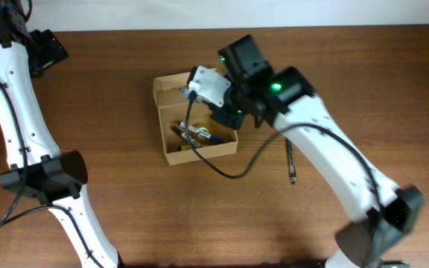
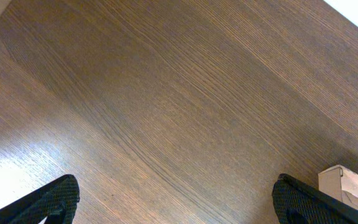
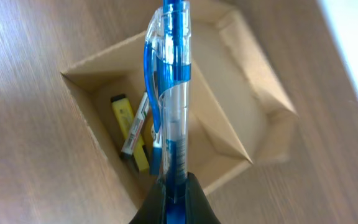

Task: Pack container
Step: 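Place the blue pen into the box and release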

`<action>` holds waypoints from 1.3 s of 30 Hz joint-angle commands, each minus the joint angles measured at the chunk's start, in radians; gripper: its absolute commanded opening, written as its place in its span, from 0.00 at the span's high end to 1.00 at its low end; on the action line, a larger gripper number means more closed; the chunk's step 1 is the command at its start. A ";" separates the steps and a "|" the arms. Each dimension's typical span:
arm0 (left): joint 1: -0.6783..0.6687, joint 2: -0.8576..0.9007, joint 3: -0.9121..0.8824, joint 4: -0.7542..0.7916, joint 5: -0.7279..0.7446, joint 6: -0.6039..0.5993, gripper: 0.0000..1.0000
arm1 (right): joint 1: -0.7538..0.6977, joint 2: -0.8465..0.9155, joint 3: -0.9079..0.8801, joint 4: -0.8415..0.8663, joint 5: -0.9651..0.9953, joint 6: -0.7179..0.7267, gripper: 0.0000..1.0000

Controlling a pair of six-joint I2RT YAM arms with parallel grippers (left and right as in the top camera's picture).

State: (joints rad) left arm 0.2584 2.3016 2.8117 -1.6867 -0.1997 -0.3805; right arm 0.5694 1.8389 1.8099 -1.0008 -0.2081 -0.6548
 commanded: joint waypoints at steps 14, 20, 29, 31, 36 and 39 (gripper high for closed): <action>0.005 0.006 0.003 0.000 -0.014 0.016 0.00 | 0.021 0.312 0.001 0.047 -0.074 -0.089 0.96; 0.005 0.006 0.003 0.000 -0.014 0.016 0.00 | 0.060 0.330 -0.001 0.027 -0.069 -0.063 0.96; 0.005 0.006 0.003 0.000 -0.014 0.016 0.00 | 0.065 0.377 -0.004 0.017 -0.006 -0.069 0.96; 0.005 0.006 0.003 0.000 -0.014 0.016 0.00 | 0.065 0.391 -0.004 0.013 0.016 -0.083 0.96; 0.005 0.006 0.003 0.000 -0.014 0.016 0.00 | 0.065 0.419 -0.004 0.013 0.062 -0.097 0.96; 0.005 0.007 0.003 0.000 -0.014 0.016 0.00 | 0.066 0.420 -0.003 0.006 0.064 -0.087 0.85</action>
State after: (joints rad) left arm 0.2584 2.3016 2.8117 -1.6867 -0.1997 -0.3805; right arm 0.6327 2.2456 1.8099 -0.9936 -0.1761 -0.7334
